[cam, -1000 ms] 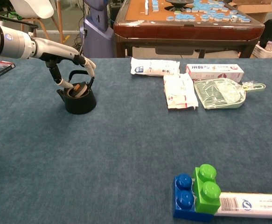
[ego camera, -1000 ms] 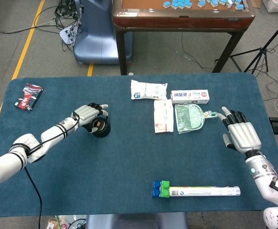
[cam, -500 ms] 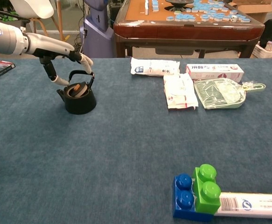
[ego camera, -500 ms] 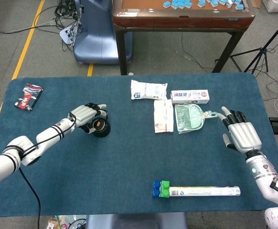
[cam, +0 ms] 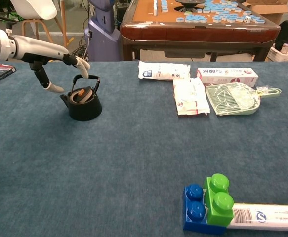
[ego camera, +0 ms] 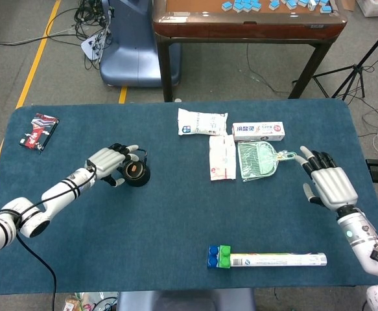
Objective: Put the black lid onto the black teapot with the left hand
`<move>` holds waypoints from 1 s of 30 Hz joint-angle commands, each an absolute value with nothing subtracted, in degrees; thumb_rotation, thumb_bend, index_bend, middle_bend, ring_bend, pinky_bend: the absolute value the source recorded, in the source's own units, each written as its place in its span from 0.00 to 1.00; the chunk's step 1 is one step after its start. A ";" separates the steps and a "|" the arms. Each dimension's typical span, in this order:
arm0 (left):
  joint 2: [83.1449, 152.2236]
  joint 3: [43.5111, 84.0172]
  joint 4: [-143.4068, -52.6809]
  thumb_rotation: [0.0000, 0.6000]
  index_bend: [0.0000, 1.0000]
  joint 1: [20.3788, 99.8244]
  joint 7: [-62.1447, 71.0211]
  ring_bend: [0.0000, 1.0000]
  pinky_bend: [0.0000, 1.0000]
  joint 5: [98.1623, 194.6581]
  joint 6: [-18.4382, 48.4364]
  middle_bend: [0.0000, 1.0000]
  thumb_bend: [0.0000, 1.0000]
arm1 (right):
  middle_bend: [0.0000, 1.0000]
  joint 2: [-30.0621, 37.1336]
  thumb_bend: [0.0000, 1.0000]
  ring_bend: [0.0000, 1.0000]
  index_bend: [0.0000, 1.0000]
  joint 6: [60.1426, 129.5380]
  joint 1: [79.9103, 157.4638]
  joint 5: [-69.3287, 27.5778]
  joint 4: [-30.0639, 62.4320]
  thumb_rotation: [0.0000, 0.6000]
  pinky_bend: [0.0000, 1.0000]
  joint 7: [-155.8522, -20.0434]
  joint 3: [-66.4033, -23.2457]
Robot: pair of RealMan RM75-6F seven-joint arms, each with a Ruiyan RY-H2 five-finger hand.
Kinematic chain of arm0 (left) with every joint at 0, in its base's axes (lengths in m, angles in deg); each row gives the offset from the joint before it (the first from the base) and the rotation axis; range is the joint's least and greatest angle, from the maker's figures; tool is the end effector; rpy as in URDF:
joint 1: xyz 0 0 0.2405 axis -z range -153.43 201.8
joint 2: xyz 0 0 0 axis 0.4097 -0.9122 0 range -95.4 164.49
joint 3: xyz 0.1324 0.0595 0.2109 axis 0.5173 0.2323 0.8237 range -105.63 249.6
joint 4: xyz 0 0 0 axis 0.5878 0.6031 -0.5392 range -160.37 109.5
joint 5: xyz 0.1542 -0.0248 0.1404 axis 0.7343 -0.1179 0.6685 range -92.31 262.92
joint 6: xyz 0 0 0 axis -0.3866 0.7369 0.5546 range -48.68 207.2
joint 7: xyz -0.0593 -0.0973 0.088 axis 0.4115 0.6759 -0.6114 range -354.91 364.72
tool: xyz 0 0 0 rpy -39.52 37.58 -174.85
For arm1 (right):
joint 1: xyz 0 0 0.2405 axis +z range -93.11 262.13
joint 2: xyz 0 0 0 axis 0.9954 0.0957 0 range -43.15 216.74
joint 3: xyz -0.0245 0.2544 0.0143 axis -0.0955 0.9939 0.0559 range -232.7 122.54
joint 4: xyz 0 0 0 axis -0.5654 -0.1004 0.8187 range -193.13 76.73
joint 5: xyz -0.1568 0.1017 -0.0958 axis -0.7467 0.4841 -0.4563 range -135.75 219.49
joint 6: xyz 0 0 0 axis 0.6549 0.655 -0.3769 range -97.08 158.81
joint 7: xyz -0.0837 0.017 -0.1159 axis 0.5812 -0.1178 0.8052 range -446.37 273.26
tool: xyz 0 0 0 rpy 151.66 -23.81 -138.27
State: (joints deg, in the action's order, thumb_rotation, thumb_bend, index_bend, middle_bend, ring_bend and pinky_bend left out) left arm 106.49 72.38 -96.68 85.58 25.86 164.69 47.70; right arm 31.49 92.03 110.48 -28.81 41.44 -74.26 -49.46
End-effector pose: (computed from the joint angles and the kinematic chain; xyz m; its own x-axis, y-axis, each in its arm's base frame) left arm -0.1542 0.4331 0.0614 0.5811 0.4393 0.6851 0.7969 -0.4779 -0.3695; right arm -0.2589 -0.2887 0.1615 0.5742 -0.1978 0.7945 -0.8187 -0.1458 0.5554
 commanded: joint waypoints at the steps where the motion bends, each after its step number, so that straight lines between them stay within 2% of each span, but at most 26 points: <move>1: 106.01 71.57 -98.28 1.00 0.19 84.49 23.01 0.00 0.00 162.68 47.26 0.00 0.33 | 0.00 31.74 0.55 0.00 0.09 92.19 110.25 -29.29 41.46 1.00 0.00 -74.68 -49.55; 30: 109.06 69.29 -97.85 1.00 0.19 80.98 17.40 0.00 0.00 160.11 47.52 0.00 0.33 | 0.00 32.00 0.55 0.00 0.09 92.07 109.75 -30.23 42.14 1.00 0.00 -74.69 -49.48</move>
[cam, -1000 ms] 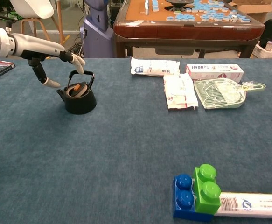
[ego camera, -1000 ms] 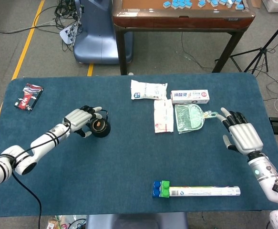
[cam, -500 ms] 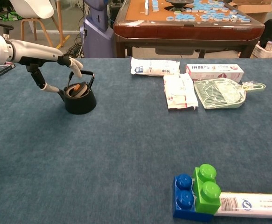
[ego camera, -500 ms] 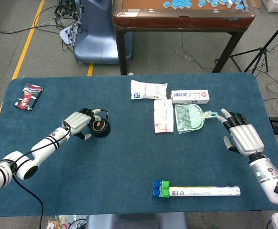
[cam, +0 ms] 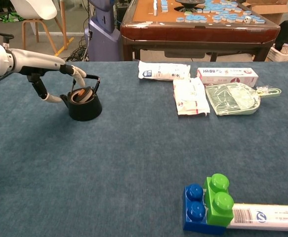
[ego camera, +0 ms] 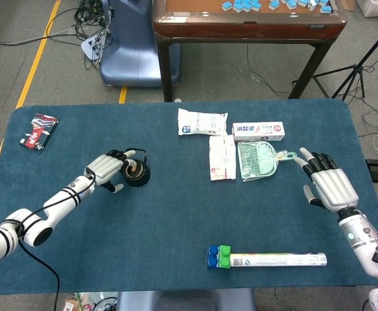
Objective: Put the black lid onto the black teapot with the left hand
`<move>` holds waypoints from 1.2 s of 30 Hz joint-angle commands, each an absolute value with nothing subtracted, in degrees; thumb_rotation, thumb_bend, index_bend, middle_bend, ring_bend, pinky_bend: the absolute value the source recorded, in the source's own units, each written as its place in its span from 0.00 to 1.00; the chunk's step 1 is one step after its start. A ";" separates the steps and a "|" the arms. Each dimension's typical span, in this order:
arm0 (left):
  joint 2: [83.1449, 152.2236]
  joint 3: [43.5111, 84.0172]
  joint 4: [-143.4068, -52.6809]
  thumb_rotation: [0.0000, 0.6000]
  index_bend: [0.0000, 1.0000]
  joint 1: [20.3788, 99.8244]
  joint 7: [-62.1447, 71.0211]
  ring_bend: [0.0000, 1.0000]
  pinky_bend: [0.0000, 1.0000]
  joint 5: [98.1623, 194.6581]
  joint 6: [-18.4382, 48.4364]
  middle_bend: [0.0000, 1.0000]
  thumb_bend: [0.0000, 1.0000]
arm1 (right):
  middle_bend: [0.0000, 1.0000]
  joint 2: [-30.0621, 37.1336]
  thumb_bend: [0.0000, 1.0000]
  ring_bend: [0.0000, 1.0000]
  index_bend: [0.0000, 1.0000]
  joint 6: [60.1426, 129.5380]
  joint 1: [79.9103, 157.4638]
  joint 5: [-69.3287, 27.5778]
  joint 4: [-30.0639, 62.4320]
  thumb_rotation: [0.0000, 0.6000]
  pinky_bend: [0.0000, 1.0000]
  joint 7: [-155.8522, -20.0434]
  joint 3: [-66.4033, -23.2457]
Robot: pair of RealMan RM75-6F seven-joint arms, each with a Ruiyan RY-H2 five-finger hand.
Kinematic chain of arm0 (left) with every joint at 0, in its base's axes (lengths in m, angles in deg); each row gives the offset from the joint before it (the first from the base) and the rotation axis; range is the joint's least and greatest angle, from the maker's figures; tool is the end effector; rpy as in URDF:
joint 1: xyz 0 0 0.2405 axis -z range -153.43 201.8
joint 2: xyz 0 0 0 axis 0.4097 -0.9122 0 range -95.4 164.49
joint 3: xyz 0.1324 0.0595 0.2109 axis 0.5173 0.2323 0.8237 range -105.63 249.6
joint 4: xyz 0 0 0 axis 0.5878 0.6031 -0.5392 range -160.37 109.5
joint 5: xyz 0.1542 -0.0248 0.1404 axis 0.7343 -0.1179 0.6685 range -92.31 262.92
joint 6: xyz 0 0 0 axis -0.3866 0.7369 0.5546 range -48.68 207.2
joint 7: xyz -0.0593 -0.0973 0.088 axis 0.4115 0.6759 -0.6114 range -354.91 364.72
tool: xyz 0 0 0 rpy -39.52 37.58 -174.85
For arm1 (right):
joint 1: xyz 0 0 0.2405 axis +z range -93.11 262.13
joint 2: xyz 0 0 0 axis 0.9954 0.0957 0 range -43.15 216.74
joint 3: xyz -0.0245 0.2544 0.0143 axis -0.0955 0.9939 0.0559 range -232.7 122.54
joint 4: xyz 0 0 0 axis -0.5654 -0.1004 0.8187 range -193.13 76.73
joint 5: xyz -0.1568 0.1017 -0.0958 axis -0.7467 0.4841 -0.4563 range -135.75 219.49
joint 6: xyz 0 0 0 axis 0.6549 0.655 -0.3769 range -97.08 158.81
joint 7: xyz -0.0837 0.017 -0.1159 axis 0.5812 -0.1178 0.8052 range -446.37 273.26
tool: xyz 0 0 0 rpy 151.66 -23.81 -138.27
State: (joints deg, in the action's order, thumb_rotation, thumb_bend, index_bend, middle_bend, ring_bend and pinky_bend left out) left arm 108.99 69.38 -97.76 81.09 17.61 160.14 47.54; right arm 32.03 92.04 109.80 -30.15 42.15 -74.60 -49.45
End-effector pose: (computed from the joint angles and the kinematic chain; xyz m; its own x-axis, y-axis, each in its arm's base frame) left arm -0.1697 0.4199 0.0454 0.5607 0.4480 0.6963 0.8160 -0.4414 -0.3731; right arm -0.2576 -0.2844 0.1618 0.5745 -0.2002 0.7936 -0.8184 -0.1584 0.5524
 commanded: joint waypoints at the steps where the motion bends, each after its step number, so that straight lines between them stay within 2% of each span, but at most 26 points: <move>1: 109.10 69.23 -97.93 1.00 0.19 80.90 17.25 0.00 0.00 160.06 47.48 0.00 0.33 | 0.00 31.98 0.55 0.00 0.09 92.09 109.69 -30.30 42.10 1.00 0.00 -74.79 -49.51; 26: 112.47 67.87 -96.59 1.00 0.22 79.93 12.72 0.00 0.00 157.47 47.99 0.00 0.33 | 0.00 32.39 0.55 0.00 0.09 92.55 108.56 -31.94 40.83 1.00 0.00 -77.36 -49.79; 36: 111.15 66.77 -99.21 1.00 0.24 79.13 11.98 0.00 0.00 157.58 45.87 0.00 0.33 | 0.00 32.54 0.55 0.00 0.09 93.19 107.75 -32.73 40.31 1.00 0.00 -78.67 -50.03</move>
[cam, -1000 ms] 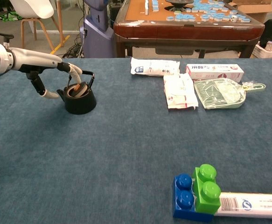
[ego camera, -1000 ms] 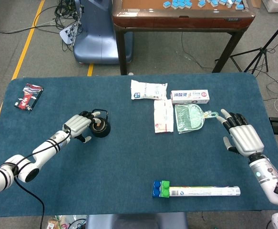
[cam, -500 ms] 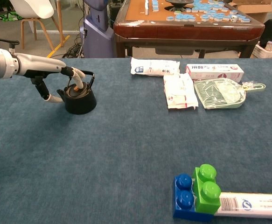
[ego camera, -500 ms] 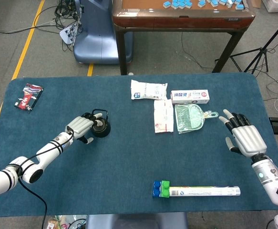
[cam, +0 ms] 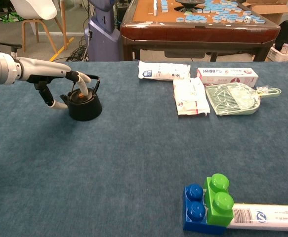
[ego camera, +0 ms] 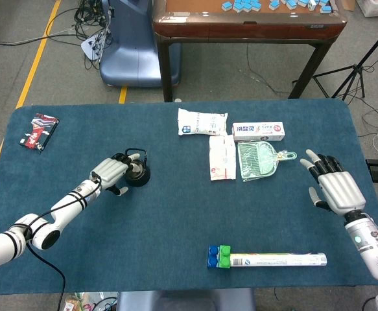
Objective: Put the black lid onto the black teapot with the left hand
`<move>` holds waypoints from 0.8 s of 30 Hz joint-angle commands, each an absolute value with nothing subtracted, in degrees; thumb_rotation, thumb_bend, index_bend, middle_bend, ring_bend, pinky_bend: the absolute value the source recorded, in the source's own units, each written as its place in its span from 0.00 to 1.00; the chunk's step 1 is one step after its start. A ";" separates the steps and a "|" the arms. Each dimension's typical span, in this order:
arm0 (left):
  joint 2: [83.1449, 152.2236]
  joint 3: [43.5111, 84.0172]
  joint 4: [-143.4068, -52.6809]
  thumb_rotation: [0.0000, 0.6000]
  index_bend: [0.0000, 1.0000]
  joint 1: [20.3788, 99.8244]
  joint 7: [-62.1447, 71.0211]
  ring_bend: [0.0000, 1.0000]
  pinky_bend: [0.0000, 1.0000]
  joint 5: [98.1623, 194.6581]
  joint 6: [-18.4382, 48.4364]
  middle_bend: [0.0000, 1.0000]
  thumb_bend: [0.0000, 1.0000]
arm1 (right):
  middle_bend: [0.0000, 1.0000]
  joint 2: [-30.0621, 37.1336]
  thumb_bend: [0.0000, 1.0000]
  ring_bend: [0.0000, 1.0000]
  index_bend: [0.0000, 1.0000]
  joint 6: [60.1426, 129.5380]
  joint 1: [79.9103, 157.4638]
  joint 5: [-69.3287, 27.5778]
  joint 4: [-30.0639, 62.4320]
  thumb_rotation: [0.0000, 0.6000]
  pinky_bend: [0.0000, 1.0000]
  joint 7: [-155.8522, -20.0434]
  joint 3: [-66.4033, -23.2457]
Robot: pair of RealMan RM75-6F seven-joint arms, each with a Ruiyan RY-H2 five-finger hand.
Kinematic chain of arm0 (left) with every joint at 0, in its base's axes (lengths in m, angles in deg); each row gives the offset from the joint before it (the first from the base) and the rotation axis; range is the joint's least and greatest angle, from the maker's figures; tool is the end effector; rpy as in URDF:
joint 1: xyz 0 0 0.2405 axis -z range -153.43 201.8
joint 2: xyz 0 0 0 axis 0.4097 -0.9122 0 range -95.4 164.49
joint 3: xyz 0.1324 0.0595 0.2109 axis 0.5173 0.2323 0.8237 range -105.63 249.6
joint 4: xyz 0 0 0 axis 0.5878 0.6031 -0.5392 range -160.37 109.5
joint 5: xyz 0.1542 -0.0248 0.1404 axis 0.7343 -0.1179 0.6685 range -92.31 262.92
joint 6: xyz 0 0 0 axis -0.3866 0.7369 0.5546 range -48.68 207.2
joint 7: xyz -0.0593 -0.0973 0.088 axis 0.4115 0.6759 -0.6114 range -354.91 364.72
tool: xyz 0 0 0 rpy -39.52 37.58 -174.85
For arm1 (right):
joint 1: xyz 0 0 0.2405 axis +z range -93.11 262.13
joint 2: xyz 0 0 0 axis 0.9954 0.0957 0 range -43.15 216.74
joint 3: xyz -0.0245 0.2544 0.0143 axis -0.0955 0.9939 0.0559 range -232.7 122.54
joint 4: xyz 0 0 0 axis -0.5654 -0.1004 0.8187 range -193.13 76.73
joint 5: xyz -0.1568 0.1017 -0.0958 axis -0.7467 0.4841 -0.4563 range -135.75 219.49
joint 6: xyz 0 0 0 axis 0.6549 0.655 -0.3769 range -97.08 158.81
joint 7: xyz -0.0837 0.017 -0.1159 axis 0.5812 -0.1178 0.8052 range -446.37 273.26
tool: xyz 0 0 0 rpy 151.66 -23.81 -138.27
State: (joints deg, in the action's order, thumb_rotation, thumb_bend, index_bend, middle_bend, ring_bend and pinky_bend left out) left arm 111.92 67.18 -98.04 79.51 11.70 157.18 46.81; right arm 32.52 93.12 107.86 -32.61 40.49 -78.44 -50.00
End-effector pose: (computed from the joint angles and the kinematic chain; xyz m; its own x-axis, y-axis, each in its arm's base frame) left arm -0.1660 0.4141 0.0285 0.5552 0.4365 0.7080 0.8175 -0.4432 -0.3678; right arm -0.2696 -0.2766 0.1685 0.5567 -0.1987 0.8066 -0.8306 -0.1423 0.5383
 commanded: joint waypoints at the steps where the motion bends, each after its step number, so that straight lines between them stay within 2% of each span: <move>1: 110.46 66.67 -100.10 1.00 0.24 78.99 12.10 0.00 0.00 157.87 45.56 0.00 0.33 | 0.00 32.49 0.55 0.00 0.09 93.23 107.67 -32.81 40.15 1.00 0.00 -78.86 -50.05; 13: 103.49 66.62 -109.11 1.00 0.24 77.87 5.35 0.00 0.00 153.83 43.79 0.00 0.33 | 0.00 31.49 0.55 0.00 0.09 93.95 107.34 -35.61 37.81 1.00 0.00 -82.59 -50.08; 18: 98.62 66.93 -115.70 1.00 0.24 75.66 1.32 0.00 0.00 151.45 39.68 0.00 0.33 | 0.00 31.58 0.55 0.00 0.09 94.94 106.67 -37.36 37.70 1.00 0.00 -83.69 -50.61; 24: 91.11 68.11 -126.03 1.00 0.23 69.98 -0.66 0.00 0.00 152.13 31.48 0.00 0.33 | 0.00 32.66 0.55 0.00 0.09 97.67 104.86 -39.98 39.11 1.00 0.00 -84.22 -51.68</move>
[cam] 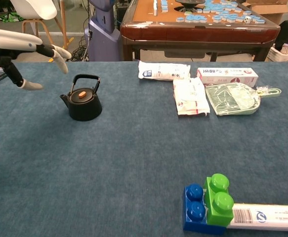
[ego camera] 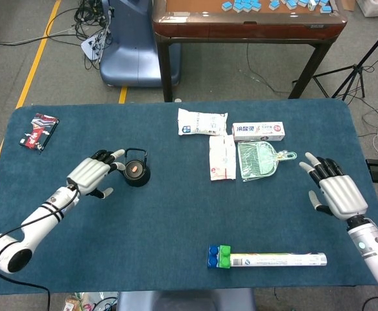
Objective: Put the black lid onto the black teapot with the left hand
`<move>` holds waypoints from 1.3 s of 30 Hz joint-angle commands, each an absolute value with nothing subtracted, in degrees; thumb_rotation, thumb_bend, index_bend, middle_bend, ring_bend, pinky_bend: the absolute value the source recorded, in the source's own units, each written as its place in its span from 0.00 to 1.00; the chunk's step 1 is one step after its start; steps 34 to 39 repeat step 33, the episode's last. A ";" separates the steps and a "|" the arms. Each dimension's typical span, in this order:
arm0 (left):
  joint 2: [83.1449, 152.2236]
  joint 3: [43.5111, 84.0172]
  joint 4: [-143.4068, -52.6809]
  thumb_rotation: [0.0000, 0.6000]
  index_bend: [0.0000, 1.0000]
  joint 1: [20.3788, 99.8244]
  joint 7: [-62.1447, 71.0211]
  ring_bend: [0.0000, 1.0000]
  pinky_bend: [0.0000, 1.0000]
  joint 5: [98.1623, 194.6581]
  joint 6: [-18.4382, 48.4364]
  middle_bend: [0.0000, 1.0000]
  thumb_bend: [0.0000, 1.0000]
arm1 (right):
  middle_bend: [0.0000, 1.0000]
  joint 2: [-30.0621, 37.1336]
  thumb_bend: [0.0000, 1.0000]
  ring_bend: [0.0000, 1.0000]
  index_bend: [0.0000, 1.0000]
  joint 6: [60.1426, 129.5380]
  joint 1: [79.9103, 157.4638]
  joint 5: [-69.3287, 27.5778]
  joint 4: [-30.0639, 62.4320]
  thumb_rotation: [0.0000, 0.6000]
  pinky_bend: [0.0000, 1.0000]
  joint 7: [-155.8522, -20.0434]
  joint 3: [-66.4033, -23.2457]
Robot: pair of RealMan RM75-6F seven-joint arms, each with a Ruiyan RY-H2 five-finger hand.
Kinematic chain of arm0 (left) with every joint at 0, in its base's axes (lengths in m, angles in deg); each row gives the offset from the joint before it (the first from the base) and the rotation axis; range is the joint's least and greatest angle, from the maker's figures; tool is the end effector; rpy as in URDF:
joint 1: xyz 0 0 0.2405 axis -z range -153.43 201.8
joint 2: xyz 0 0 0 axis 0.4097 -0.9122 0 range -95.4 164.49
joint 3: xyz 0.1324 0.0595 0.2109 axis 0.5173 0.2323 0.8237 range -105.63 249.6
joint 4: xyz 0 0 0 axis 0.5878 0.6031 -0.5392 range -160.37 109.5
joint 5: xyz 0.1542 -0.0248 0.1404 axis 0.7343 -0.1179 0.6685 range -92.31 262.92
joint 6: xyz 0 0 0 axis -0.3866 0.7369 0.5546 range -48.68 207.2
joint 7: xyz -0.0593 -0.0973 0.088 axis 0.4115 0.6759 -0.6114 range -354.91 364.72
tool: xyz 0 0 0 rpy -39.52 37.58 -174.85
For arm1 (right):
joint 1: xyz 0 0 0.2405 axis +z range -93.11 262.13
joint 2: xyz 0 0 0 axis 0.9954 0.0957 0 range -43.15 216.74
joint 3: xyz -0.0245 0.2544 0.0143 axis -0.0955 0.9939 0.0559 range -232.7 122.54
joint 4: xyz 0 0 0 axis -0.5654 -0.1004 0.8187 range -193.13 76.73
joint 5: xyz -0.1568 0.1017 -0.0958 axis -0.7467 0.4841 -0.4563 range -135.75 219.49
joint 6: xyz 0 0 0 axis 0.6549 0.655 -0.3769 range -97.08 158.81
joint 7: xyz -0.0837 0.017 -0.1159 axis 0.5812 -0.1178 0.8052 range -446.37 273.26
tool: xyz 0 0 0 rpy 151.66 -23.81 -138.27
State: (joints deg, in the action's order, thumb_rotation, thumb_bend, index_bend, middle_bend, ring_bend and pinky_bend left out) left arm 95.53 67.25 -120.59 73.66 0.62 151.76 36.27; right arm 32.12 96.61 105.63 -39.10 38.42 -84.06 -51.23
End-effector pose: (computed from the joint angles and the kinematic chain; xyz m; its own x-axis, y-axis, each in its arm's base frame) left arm -0.1609 0.3666 0.0997 0.5516 0.3425 0.7605 0.8136 -0.4218 -0.4001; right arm -0.2741 -0.2640 0.1700 0.5307 -0.1709 0.8302 -0.8450 -0.1831 0.5024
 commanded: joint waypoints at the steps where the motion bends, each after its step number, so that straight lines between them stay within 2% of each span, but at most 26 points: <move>1: 90.00 68.44 -127.52 1.00 0.23 68.83 -0.82 0.00 0.00 152.71 29.94 0.00 0.33 | 0.00 32.87 0.55 0.00 0.09 98.25 104.50 -40.38 39.44 1.00 0.00 -84.29 -51.83; 5: 85.64 70.65 -133.79 1.00 0.23 62.59 -0.60 0.00 0.00 156.57 22.28 0.00 0.33 | 0.00 33.69 0.55 0.00 0.09 101.15 102.51 -42.46 40.73 1.00 0.00 -84.88 -52.81; 10: 83.19 75.07 -136.58 1.00 0.22 53.54 2.71 0.00 0.00 164.59 12.82 0.00 0.33 | 0.00 34.21 0.55 0.00 0.09 105.49 99.21 -45.75 41.53 1.00 0.00 -85.85 -54.76; 16: 83.58 80.30 -135.40 1.00 0.22 43.29 4.53 0.00 0.00 174.31 1.60 0.00 0.33 | 0.00 34.33 0.55 0.00 0.09 111.23 94.58 -50.03 40.75 1.00 0.00 -86.92 -57.64; 21: 86.91 82.10 -132.42 1.00 0.22 37.09 2.02 0.00 0.00 179.80 -5.79 0.00 0.33 | 0.00 33.24 0.55 0.00 0.09 116.10 90.83 -52.95 38.26 1.00 0.00 -89.02 -59.53; 29: 93.14 80.24 -125.69 1.00 0.21 33.25 2.53 0.00 0.00 180.93 -9.91 0.00 0.33 | 0.00 31.05 0.55 0.00 0.09 121.90 86.09 -57.08 34.86 1.00 0.00 -89.84 -61.95; 33: 94.10 79.86 -123.48 1.00 0.21 33.13 4.86 0.00 0.00 182.46 -10.08 0.00 0.33 | 0.00 31.00 0.55 0.00 0.09 125.07 83.54 -58.82 34.88 1.00 0.00 -88.23 -62.95; 39: 94.10 79.86 -123.48 1.00 0.21 33.13 4.86 0.00 0.00 182.46 -10.08 0.00 0.33 | 0.00 31.00 0.55 0.00 0.09 125.07 83.54 -58.82 34.88 1.00 0.00 -88.23 -62.95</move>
